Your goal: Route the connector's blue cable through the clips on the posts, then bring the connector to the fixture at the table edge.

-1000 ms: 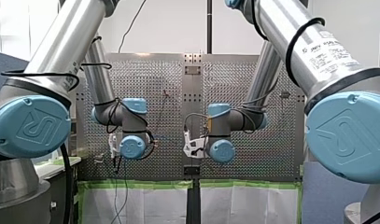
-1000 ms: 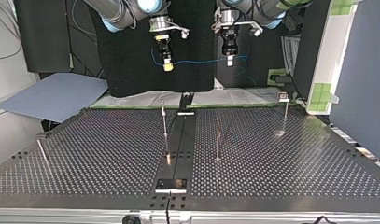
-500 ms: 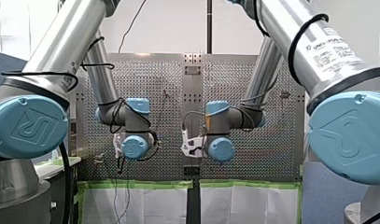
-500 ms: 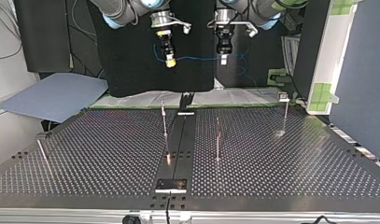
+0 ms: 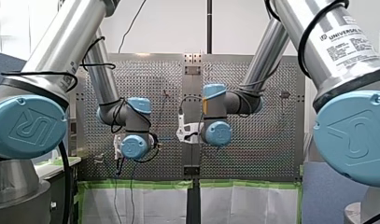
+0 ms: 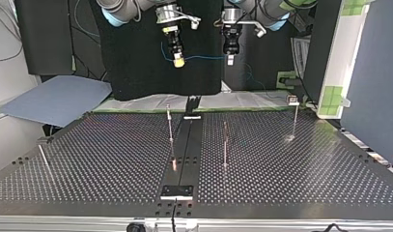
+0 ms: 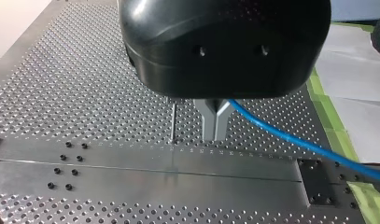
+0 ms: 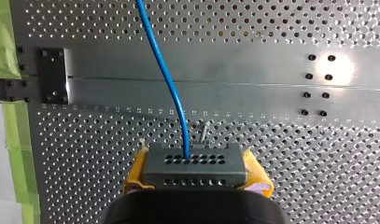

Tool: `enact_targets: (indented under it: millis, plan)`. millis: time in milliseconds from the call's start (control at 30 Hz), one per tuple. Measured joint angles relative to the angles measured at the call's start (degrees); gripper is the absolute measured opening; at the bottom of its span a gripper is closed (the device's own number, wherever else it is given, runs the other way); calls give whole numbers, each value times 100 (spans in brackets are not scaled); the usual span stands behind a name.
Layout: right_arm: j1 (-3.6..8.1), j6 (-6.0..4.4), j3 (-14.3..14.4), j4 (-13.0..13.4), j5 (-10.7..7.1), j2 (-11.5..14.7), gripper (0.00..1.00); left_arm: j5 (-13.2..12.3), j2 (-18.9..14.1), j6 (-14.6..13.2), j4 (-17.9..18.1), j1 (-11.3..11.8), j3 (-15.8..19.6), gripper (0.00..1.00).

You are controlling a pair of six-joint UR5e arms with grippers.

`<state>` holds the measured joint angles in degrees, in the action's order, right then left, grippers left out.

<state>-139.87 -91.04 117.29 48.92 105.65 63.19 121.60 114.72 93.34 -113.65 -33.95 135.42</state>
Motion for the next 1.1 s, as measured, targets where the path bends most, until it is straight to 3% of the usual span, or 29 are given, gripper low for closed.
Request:
enact_targets:
  millis: [167, 267, 467, 833, 1100]
  plan:
    - [0, -4, 0, -240, 0, 45, 0, 15, 12, -3, -17, 14, -18, 0]
    - [48, -60, -53, -395, -5, 104, 0, 103, -37, 39, -119, 60, -117, 0]
    - [139, -320, -140, -507, -46, 366, 0, 206, -274, 223, -378, 117, -377, 0]
    - [316, -827, -199, -771, -84, 914, 0, 341, -801, 244, -907, 190, -861, 0]
    - [492, -897, -293, -810, -165, 1278, 0, 558, -1213, 173, -1325, 212, -1278, 0]
